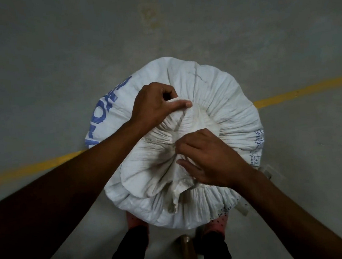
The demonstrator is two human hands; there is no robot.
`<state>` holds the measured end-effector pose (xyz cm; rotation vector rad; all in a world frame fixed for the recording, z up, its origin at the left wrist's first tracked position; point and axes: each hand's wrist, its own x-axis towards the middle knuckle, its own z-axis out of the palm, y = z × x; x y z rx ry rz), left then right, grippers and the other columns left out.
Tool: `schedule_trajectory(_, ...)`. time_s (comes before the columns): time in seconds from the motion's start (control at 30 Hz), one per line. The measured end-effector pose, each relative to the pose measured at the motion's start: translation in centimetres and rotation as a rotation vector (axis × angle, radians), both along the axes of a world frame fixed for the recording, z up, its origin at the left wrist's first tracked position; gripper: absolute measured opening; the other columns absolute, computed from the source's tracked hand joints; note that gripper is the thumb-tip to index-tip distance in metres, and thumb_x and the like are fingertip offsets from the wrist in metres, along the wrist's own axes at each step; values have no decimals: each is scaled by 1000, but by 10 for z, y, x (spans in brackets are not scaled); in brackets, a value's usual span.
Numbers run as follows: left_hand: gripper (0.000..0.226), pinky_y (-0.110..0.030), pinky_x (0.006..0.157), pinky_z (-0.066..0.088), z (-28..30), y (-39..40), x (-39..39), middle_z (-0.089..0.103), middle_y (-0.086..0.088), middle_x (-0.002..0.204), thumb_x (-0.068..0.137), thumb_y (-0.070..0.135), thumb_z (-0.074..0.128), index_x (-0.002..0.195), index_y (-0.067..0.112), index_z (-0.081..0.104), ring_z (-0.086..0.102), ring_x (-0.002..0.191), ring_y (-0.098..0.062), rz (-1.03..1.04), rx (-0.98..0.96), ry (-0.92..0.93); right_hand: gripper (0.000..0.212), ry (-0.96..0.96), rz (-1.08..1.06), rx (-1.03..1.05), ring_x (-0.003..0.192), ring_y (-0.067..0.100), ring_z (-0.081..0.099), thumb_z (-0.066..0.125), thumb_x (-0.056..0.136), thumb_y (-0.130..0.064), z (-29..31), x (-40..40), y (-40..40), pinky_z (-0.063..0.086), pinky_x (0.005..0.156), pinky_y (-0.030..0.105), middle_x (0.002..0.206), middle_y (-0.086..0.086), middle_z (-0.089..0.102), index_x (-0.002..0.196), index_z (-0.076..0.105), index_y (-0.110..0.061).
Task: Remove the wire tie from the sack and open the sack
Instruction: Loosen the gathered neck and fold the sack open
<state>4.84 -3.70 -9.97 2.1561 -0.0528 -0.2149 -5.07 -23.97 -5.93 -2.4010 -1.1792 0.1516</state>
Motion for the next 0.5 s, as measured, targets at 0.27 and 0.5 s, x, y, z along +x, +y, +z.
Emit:
schedule_trajectory(0.27,50,-42,74,52,-11,16,-27,72,13,81,71,74,80,90,28,76,61,71,-9,-31,112,-194,46,-79,340,-448,106,28,58,58,92,-59,-22,30,-28,36,83,45,116,0,68,114,64,-20)
schedule_trajectory(0.5,43,-31,64,54,-20,41,-97,77,4,80,80,59,78,95,18,80,66,69,-7,-292,130,-367,80,-149,407,-529,113,35,60,49,88,-79,-24,43,-28,36,89,48,130,10,66,132,64,-14)
